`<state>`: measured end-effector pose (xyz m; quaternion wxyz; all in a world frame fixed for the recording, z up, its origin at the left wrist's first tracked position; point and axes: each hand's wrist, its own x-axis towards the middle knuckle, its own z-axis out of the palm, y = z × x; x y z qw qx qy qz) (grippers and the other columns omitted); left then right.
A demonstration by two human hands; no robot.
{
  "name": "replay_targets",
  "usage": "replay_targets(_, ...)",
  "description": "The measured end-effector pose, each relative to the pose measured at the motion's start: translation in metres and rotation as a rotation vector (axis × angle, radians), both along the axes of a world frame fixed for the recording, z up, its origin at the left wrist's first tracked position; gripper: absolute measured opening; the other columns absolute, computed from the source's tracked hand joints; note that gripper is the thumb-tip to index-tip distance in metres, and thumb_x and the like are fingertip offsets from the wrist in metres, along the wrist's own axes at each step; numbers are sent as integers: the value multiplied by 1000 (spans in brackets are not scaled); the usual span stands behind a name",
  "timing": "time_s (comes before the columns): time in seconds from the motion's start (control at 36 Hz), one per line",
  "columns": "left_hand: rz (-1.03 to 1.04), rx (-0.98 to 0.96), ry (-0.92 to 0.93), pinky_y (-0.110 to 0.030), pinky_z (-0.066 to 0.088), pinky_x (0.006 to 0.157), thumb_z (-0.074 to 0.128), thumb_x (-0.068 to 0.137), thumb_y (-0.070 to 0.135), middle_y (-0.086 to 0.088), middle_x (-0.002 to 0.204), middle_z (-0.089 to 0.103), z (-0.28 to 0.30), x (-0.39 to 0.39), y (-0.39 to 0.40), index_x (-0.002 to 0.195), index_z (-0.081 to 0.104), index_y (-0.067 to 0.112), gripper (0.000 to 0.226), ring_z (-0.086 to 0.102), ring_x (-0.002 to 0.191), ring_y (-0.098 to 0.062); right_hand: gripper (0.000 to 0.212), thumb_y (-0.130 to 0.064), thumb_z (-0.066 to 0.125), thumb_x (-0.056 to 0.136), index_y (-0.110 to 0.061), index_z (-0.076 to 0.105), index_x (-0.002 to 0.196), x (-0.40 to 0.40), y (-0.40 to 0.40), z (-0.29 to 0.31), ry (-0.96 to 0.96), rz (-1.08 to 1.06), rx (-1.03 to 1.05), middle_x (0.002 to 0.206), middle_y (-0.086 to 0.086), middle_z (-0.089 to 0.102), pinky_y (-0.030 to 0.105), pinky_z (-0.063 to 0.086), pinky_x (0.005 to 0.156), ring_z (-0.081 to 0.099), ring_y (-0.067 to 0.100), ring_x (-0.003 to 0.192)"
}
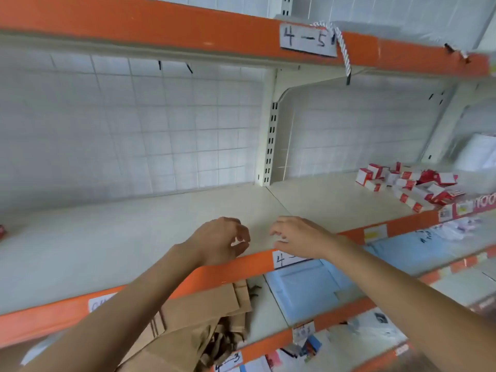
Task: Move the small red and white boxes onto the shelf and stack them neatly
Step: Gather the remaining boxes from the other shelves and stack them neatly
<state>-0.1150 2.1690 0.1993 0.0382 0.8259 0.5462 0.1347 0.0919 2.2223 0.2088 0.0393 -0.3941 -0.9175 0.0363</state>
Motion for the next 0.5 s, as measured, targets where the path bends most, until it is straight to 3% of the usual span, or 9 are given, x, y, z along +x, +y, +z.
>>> replay_targets(0.31,-155,-22,-58,-28,50,79,54,89,24,5,98,64,6,135,82,95,69,24,16,62,88,-10,32,-23,55,92,-10,58,121,144,51,4,140,-221,-31,117,2,56,26,45,90,57,14,103)
replay_targets(0.5,-207,-38,-30,-26,49,79,54,90,25,6,102,64,2,192,160,98,68,23,17,62,90,-9,34,-22,56,92,-11,56,124,204,111,-5,175,-334,-78,117,1,55,30,47,93,56,15,105)
